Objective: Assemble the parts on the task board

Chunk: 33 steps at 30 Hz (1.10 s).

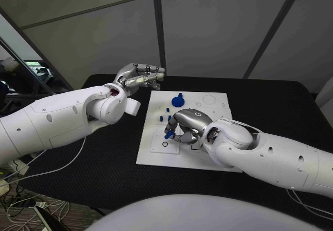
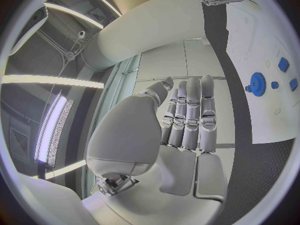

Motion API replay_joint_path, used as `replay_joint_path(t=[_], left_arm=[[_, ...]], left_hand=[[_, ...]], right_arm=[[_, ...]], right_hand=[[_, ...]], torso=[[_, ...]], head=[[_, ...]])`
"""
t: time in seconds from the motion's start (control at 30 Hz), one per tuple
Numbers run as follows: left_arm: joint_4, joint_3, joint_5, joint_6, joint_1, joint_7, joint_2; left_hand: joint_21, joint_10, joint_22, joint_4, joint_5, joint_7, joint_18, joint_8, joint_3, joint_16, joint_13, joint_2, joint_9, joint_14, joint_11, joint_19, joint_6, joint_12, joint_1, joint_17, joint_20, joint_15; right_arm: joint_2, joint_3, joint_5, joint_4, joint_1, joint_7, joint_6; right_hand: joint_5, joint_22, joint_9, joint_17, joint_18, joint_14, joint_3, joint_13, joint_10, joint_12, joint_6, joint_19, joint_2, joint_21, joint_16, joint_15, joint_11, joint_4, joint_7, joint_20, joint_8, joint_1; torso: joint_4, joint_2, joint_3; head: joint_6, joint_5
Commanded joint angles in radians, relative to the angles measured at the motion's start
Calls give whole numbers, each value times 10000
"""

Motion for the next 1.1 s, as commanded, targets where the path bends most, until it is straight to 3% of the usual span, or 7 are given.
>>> replay_joint_path(t=[0.03, 1.03, 1.1], left_arm=[[-9, 11, 23, 125, 17, 34, 13], [-45, 11, 23, 148, 18, 28, 52], [-45, 11, 23, 149, 18, 28, 54]], left_hand=[[-57, -93, -16, -17, -52, -16, -269, 36, -51, -61, 12, 115, -16, -50, 11, 34, -52, 65, -22, -8, 35, 50], [-57, -93, -16, -17, -52, -16, -269, 36, -51, -61, 12, 115, -16, -50, 11, 34, -52, 65, -22, -8, 35, 50], [-57, -93, -16, -17, -52, -16, -269, 36, -51, -61, 12, 115, -16, -50, 11, 34, -52, 65, -22, -8, 35, 50]], right_arm=[[78, -29, -67, -124, 11, 137, 476], [481, -131, -390, -477, -49, 126, 863], [487, -191, -413, -496, -51, 92, 952]], right_hand=[[51, 16, 302, 9, -146, 184, 75, 12, 39, -60, 24, 68, 116, 50, 59, -29, -7, 9, 48, -10, 27, 66], [73, 23, 309, 21, -148, 187, 92, 15, 37, -88, 13, 67, 121, 55, 68, -22, 1, 0, 56, -6, 23, 49], [73, 23, 309, 21, -148, 187, 92, 15, 37, -88, 13, 67, 121, 55, 68, -22, 1, 0, 56, -6, 23, 49]], torso=[[1, -7, 6], [-8, -14, -5], [-2, -9, -6]], head=[[-2, 28], [-2, 98], [-2, 101]])
